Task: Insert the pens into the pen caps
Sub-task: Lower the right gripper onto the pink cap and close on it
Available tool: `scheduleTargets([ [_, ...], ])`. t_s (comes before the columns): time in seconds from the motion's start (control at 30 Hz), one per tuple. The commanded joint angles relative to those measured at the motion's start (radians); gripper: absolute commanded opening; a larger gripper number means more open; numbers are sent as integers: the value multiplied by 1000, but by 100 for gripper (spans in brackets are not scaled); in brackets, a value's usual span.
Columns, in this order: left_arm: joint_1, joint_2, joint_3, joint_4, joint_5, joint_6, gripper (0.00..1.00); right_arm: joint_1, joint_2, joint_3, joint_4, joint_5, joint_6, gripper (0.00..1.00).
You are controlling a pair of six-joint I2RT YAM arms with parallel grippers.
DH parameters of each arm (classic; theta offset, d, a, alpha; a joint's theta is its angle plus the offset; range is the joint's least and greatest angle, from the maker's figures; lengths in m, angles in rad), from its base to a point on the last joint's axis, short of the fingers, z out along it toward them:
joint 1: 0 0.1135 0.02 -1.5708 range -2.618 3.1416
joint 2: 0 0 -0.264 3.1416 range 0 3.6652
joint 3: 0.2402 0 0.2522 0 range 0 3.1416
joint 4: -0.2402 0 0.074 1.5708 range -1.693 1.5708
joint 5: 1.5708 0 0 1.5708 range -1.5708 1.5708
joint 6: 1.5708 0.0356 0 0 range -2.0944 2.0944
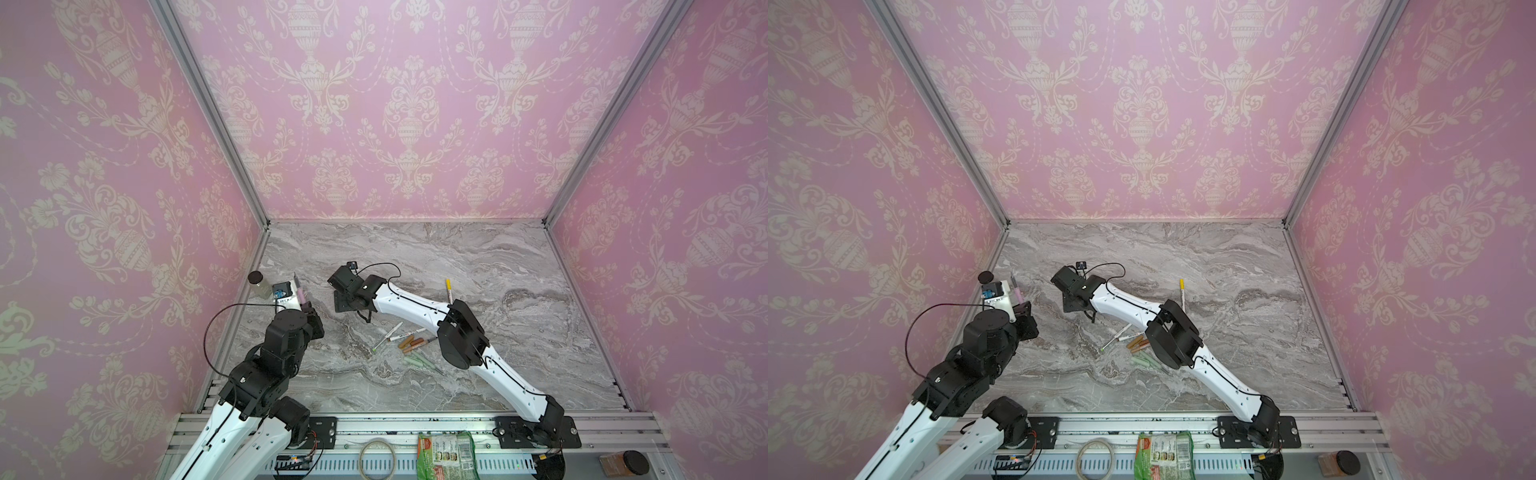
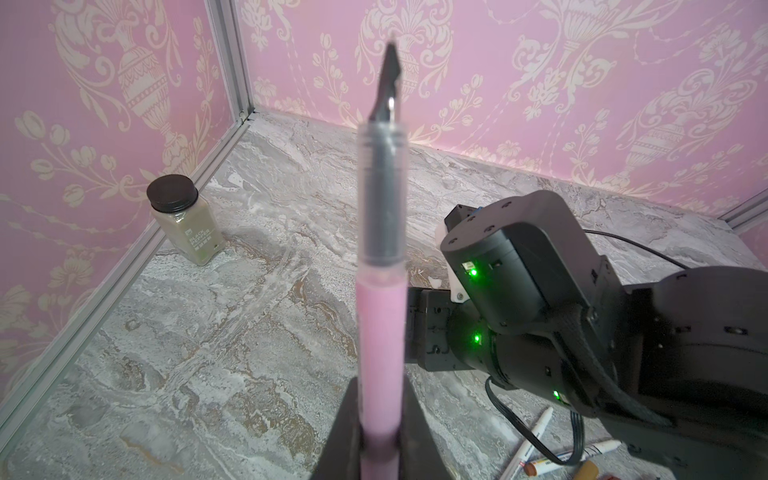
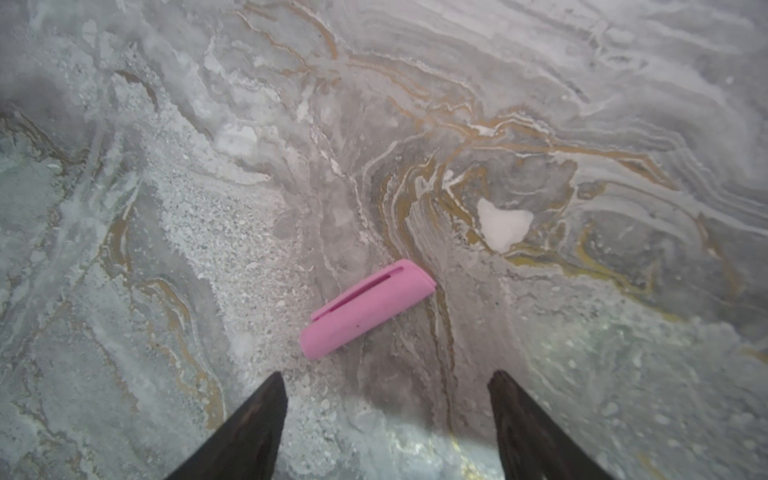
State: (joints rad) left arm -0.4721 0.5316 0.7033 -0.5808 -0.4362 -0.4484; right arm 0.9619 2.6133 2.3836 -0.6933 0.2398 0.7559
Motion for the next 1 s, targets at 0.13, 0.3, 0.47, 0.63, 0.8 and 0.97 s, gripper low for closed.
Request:
scheduleTargets([
  [0.13,9,1,-20,34,-29,52,0,3,109,123,-48,109,87,74],
  [0.3,9,3,-14,40,-42,65,0,2,175,202,-91,131,82,70],
  [0.47,9,8,-13,49,-53,76,0,4,194,220,-157,187,55,57],
  [0.63,9,25,-13,70,-51,88,0,7,195,206,-195,182,8,50],
  [0.8,9,33,-14,81,-45,91,0,18,161,142,-184,182,-12,41],
  [0.97,10,25,-11,79,-42,95,0,17,124,75,-136,154,-20,30],
])
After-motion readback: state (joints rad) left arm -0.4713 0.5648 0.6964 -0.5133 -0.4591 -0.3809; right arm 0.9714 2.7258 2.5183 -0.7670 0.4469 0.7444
